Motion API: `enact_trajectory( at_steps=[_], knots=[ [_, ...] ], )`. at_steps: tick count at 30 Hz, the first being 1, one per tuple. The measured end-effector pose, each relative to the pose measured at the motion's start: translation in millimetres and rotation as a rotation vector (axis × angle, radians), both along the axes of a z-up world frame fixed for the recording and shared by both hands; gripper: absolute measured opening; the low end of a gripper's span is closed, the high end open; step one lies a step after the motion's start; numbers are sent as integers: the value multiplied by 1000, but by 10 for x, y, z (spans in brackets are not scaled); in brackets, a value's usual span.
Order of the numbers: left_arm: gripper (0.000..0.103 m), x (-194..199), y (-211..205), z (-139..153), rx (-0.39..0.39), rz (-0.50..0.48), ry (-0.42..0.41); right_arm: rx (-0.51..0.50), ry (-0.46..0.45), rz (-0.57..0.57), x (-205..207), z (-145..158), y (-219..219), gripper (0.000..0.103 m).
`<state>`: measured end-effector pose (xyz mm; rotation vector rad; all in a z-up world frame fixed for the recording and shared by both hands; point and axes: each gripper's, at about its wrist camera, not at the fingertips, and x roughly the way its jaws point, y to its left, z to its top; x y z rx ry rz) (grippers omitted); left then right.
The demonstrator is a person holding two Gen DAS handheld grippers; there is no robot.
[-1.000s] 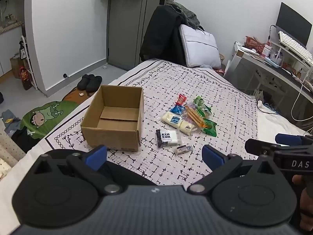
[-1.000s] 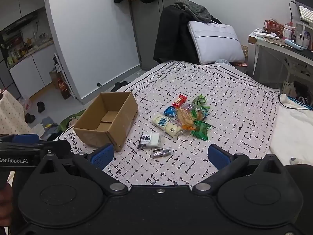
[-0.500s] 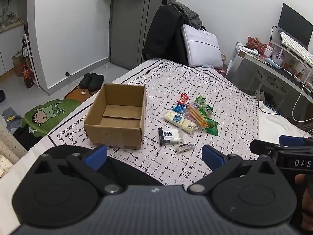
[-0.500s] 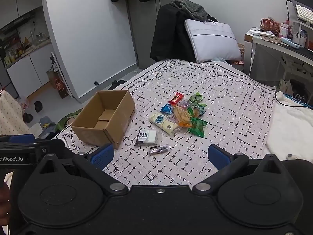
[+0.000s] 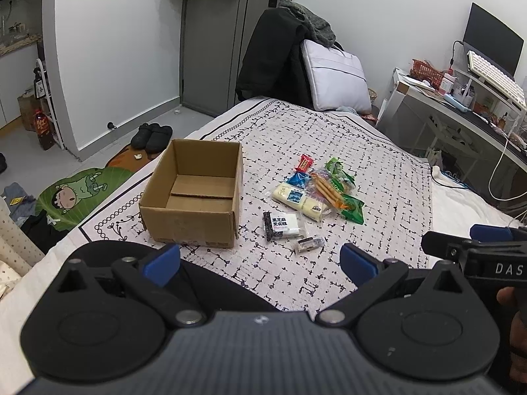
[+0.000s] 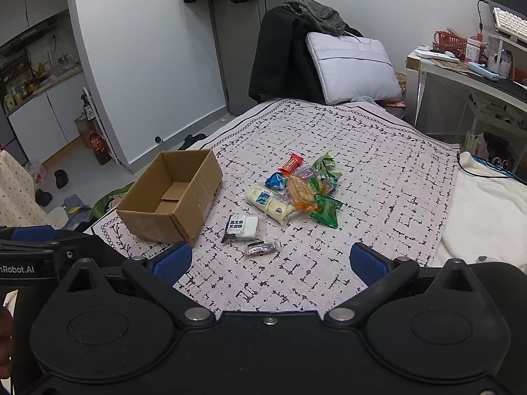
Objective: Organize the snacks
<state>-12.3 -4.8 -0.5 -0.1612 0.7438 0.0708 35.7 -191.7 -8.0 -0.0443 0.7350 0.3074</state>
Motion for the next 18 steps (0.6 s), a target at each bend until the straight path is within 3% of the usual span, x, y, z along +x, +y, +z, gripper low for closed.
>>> enact_trajectory(
  at_steps=[18],
  knots=[
    [103,-8,2,-26,1,-4,9,2,10,-8,22,-25,-27,103]
  ],
)
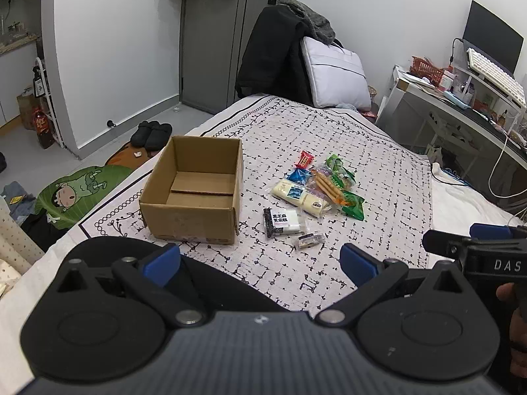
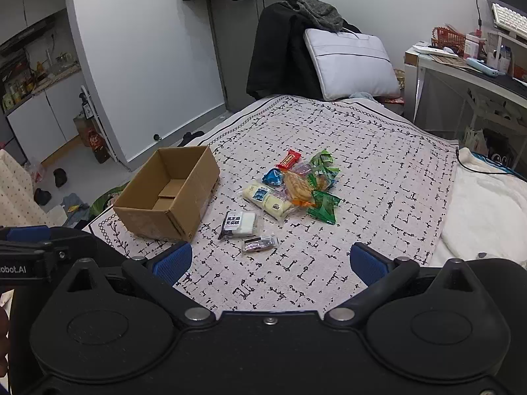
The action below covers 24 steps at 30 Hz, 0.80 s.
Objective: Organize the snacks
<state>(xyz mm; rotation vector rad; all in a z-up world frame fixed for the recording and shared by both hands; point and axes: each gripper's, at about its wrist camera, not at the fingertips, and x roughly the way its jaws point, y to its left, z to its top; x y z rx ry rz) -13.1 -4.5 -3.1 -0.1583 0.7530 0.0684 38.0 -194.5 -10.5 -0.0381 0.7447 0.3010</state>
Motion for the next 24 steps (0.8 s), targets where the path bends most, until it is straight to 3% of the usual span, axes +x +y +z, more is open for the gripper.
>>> enact_trajectory(
  at_steps=[24],
  knots=[
    [103,100,14,-66,-15,2,11,21,21,13,159,-51,-52,103]
  ],
)
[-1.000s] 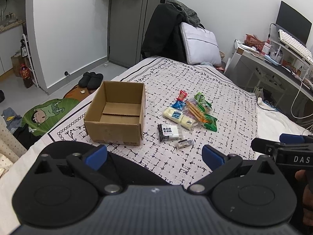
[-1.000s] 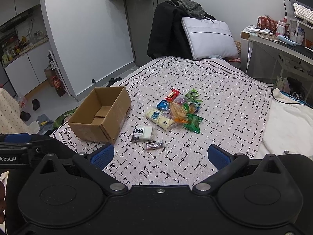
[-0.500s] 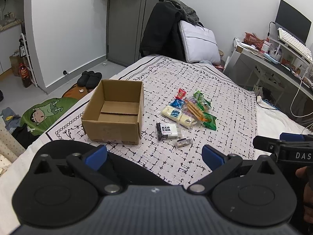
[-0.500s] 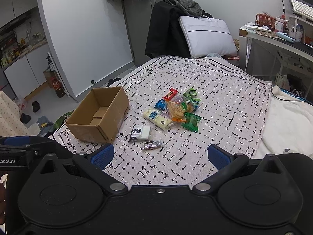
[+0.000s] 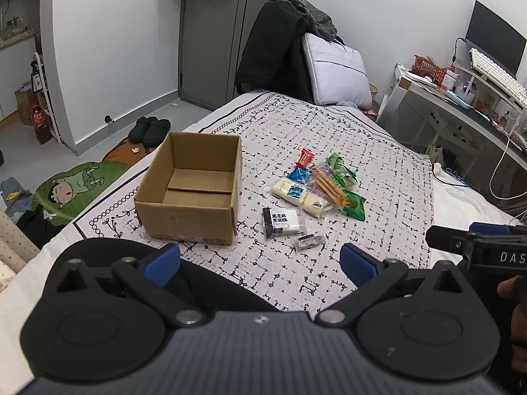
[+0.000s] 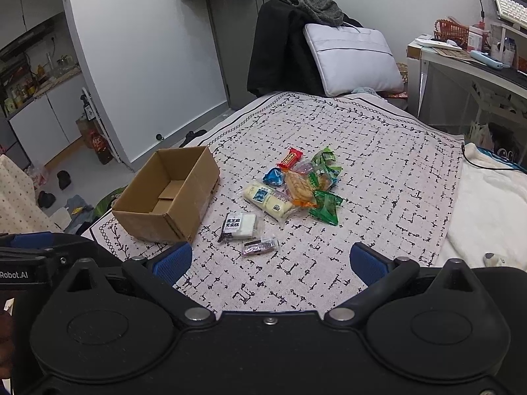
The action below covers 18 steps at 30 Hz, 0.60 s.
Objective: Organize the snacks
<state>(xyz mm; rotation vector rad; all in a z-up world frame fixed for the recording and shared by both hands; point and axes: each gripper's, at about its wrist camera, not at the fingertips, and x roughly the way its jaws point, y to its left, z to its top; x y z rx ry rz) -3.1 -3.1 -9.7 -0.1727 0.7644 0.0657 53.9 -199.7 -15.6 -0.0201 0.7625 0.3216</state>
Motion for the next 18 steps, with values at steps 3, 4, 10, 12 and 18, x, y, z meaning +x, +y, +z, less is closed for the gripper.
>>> enact_trajectory(
  at_steps=[3,4,10,12,18],
  knots=[
    [103,26,0,-9,0,0,2,7,5,4,30,-9,3,103],
    [103,42,6,-11,0,0,4,11,7,5,42,-11,4,103],
    [103,164,22,-44,-8,-2,19,5,0,18,126,-26,28,103],
    [103,213,14,-55,-9,-2,22,11,5,18,173,-35,15,103],
    [103,353,-19,-95,-10,-13,28,31,15,8,332,-66,-40,103]
  ],
)
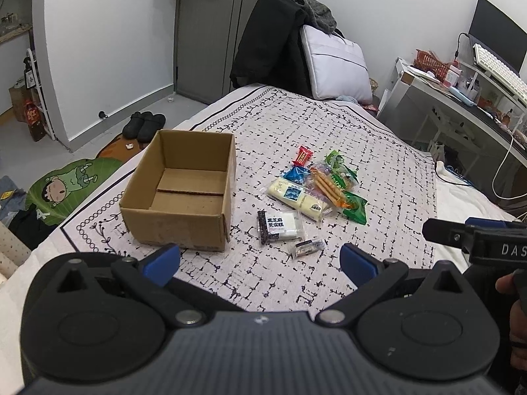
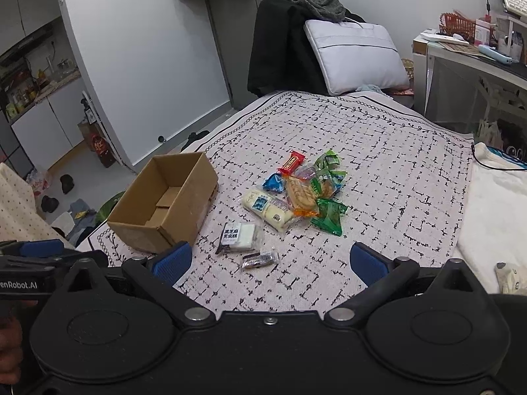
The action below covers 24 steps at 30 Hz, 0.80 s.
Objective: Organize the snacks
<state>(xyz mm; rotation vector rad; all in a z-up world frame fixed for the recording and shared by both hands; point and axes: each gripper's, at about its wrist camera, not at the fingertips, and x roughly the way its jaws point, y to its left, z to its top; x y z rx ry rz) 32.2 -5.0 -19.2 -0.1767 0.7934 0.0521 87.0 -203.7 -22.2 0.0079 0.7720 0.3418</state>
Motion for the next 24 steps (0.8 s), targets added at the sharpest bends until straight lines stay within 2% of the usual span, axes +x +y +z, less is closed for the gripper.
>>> enact_trajectory(
  at_steps=[16,17,19,24],
  knots=[
    [101,489,-111,-253,-33,-2,34,59,75,-34,518,-255,-195,101],
    [100,519,-122,-278,-37,-4,39,63,79,-37,552,-274,-202,98],
    [100,582,-150,-333,-44,-5,44,83,95,-47,646,-322,-224,84],
    [95,741,-208,-495,-57,0,69,122,136,-74,851,-452,-266,82]
  ],
)
